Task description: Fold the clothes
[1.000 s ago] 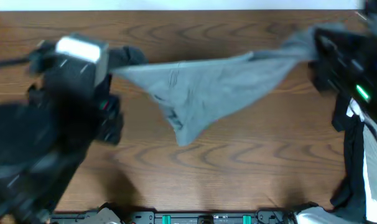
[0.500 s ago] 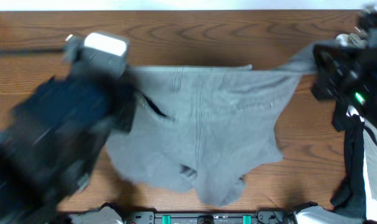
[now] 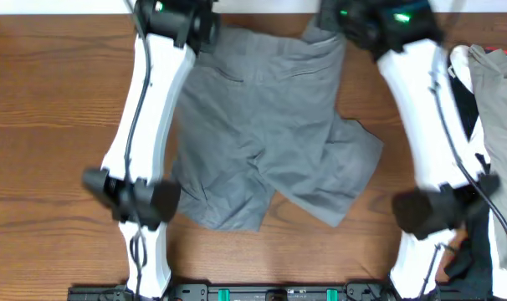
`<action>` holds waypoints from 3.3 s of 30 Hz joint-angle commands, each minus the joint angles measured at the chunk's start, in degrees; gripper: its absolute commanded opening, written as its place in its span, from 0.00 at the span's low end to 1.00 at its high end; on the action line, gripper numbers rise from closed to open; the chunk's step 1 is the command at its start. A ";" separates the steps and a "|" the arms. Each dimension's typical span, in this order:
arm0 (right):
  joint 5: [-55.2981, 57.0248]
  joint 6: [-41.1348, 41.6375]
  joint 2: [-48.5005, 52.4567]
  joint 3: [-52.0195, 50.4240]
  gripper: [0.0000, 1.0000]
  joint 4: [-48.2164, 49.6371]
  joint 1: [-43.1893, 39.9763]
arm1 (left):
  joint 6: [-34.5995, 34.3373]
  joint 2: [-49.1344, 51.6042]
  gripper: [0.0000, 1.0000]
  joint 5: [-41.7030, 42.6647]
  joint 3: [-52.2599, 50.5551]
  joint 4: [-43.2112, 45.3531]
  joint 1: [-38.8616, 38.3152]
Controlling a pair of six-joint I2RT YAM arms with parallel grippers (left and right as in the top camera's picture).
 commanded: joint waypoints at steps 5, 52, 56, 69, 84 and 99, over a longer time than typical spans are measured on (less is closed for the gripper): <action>0.72 -0.55 2.32 -0.07 0.88 -8.70 -4.61 | -0.98 -3.52 0.57 2.03 0.48 -4.24 8.50; 6.23 -3.56 0.37 -40.87 0.01 -14.64 -16.87 | -2.49 -14.36 0.60 16.00 0.48 -21.68 16.41; 14.14 0.35 -3.52 -33.90 0.01 -20.65 -20.31 | -2.49 -14.36 0.60 16.00 0.48 -21.57 16.39; -39.34 -20.50 -6.99 -33.86 0.57 -8.76 -6.27 | -2.51 -14.38 0.61 16.02 0.48 -21.86 16.41; -16.52 -25.14 12.31 -34.40 0.22 -5.68 17.77 | -2.93 -14.40 0.61 16.00 0.48 -22.34 16.39; 27.02 -1.73 15.87 -33.64 0.20 -17.81 -1.84 | -2.82 -14.38 0.61 18.56 0.46 -21.59 16.41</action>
